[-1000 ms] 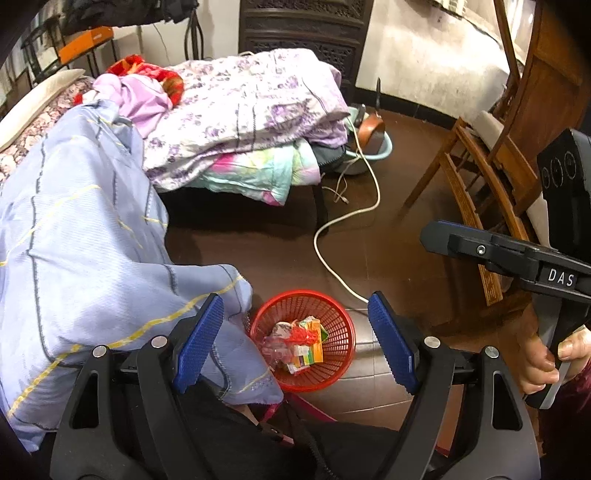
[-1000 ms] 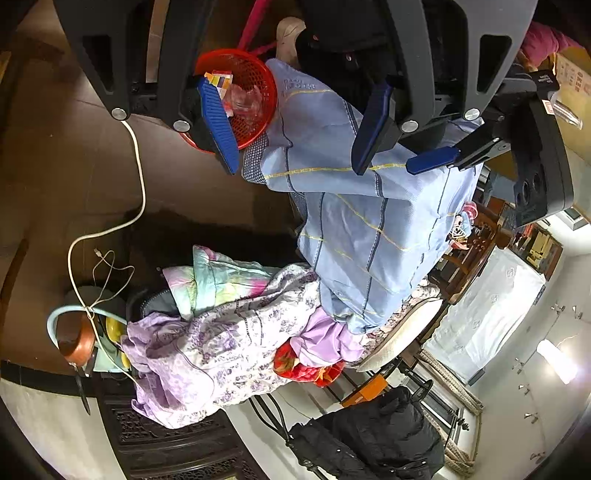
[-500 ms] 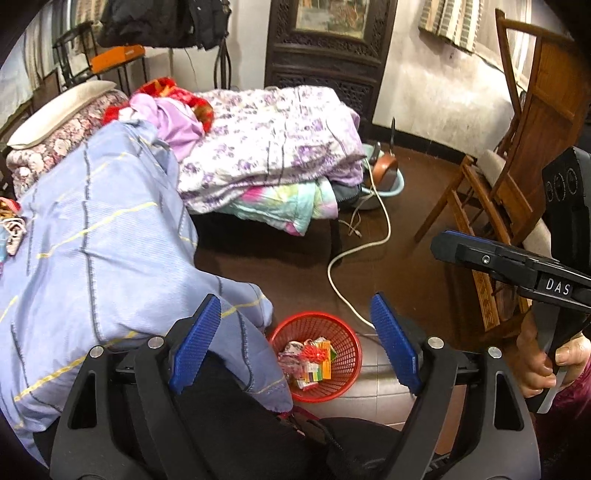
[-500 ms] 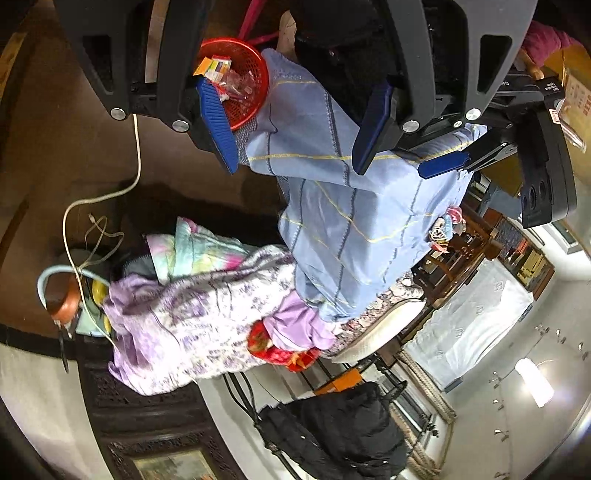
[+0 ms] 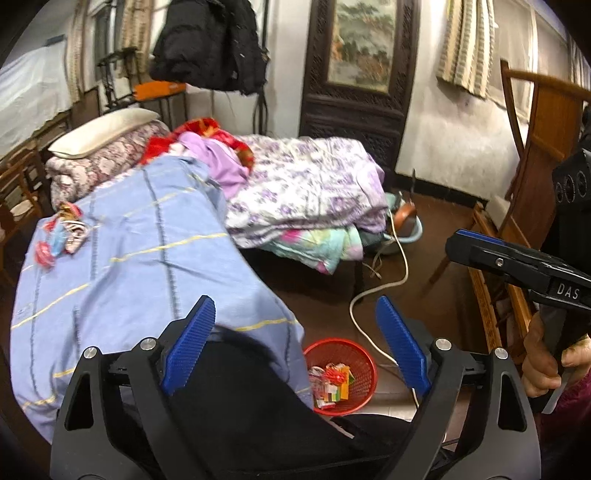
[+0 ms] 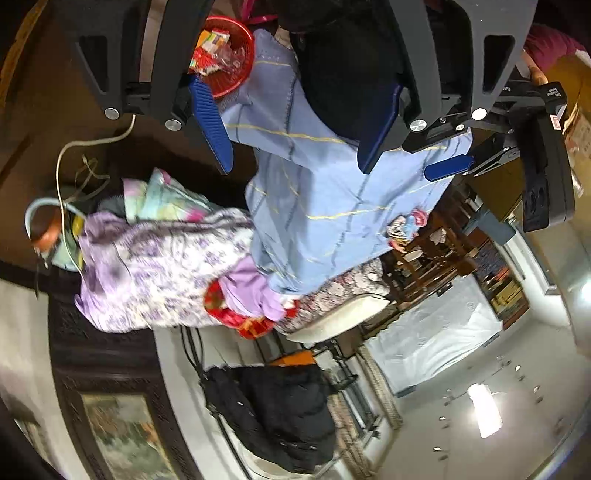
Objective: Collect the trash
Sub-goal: 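Move both open tools back over the remaining trash on the bed, then grasp the red plastic cup with the left tool while the right tool grasps the blue face mask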
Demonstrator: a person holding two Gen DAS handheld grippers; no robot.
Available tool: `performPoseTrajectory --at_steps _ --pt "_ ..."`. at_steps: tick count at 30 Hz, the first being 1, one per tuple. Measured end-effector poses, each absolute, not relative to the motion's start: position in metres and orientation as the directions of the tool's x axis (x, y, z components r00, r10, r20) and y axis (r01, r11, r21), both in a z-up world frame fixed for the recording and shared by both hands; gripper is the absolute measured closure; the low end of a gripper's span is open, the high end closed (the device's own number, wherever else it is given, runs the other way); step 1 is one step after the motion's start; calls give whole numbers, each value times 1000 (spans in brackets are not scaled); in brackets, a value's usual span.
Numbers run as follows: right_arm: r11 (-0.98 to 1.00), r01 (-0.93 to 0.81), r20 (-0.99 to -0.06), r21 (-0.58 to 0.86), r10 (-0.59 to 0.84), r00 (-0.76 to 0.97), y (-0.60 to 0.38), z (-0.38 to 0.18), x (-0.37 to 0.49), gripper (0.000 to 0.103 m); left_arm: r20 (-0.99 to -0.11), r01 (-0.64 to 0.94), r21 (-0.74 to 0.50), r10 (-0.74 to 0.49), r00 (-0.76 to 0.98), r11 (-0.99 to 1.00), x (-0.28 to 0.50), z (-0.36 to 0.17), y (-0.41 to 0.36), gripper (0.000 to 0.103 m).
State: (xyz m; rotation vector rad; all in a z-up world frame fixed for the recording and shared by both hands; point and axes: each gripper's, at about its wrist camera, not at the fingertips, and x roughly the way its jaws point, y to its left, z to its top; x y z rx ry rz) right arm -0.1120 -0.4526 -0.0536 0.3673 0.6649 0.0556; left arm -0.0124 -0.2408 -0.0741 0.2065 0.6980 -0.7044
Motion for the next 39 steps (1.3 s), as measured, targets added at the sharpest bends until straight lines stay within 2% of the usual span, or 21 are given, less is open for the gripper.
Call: performPoseTrajectory --at_steps 14,20,28,39 --pt "954 -165 -529 252 279 802 -340 -2 -102 27 -533 480 -106 -457 712 871 -23 -39 -116 11" --pt "947 -223 -528 231 315 789 -297 5 -91 25 -500 395 -178 -428 752 901 -6 -35 -59 9" --pt "930 -213 -586 299 355 728 -267 -12 -43 25 -519 277 -321 -413 749 906 50 -54 7 9" --pt "930 -119 -678 348 338 652 -260 -53 11 25 -614 158 -316 -329 718 935 127 -90 43 9"
